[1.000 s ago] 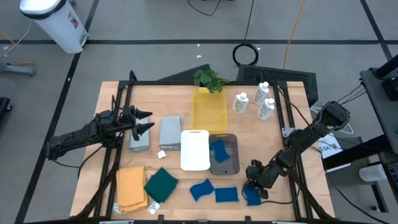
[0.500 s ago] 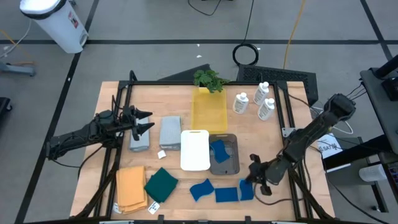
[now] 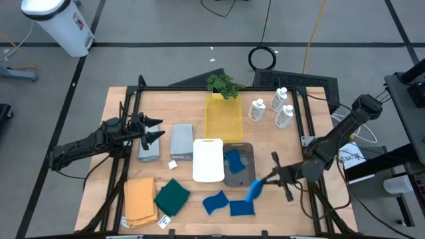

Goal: Pick & Place Kitchen Items
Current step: Put the right sponge wipe into the black bin

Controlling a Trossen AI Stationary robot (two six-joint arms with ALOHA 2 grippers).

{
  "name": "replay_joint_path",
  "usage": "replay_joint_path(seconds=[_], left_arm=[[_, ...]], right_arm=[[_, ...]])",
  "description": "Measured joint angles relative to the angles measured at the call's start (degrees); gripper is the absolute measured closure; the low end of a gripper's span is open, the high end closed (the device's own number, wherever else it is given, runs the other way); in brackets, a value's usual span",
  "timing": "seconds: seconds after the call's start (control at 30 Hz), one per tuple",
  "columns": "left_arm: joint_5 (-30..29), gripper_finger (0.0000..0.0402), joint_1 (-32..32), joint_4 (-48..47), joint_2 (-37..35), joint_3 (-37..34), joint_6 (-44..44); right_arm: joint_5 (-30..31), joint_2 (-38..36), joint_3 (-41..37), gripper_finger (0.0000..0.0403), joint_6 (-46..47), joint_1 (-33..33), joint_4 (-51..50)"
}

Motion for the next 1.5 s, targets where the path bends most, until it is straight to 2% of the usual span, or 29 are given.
replay_joint_path(seconds=[0.17, 0.4, 0.6, 0.77, 0.9, 1.0, 1.17, 1.27, 1.33, 1.5], left_arm=[[0.00, 0.0078, 0.00, 0.02, 0.00, 0.01, 0.00], [0.00, 0.0078, -0.02, 0.02, 0.00, 0.00, 0.00], [0.00, 0.0078, -0.02, 0.01, 0.00, 0.02, 0.00], [0.00, 0.0078, -0.01, 0.00, -0.01, 0.01, 0.00], [0.00, 0.0078, 0.00, 0.00, 0.00, 0.01, 0.00], [0.00, 0.0078, -0.01, 0.01, 0.00, 0.01, 0.00], [0.00, 0.0078, 0.00, 0.00, -0.01, 0.00, 0.00], [0.00, 0.0078, 0.00, 0.01, 0.00, 0.00, 0.00], [0.02, 0.0078, 0.00, 0.02, 0.00, 0.00, 0.00], [0.02, 0.0078, -0.01, 0.01, 0.00, 0.00, 0.00]], right_arm=[[3.40, -0.09, 0.00, 0.0403, -6.66, -5.22, 7.23], [3.35, 0.99, 0.04, 0.0403, -7.07, -17.74, 12.66], [-2.59, 3.49, 0.04, 0.0403, -7.30, -28.91, 18.41], [-2.87, 5.55, -0.43, 0.0403, -5.44, -34.34, 19.24], [-2.90, 3.38, -2.88, 0.0403, -7.22, -37.75, 19.54], [-3.11, -1.56, -5.15, 0.0403, -8.83, -40.91, 22.06], [-12.62, -12.42, -11.83, 0.0403, -10.13, -48.03, 28.02], [-16.22, -17.76, -16.17, 0.0403, -9.64, -52.63, 30.43], [-18.00, -20.14, -17.87, 0.0403, -8.45, -55.54, 31.53], [-27.57, -22.52, -18.56, 0.0403, -6.58, -61.15, 33.52]])
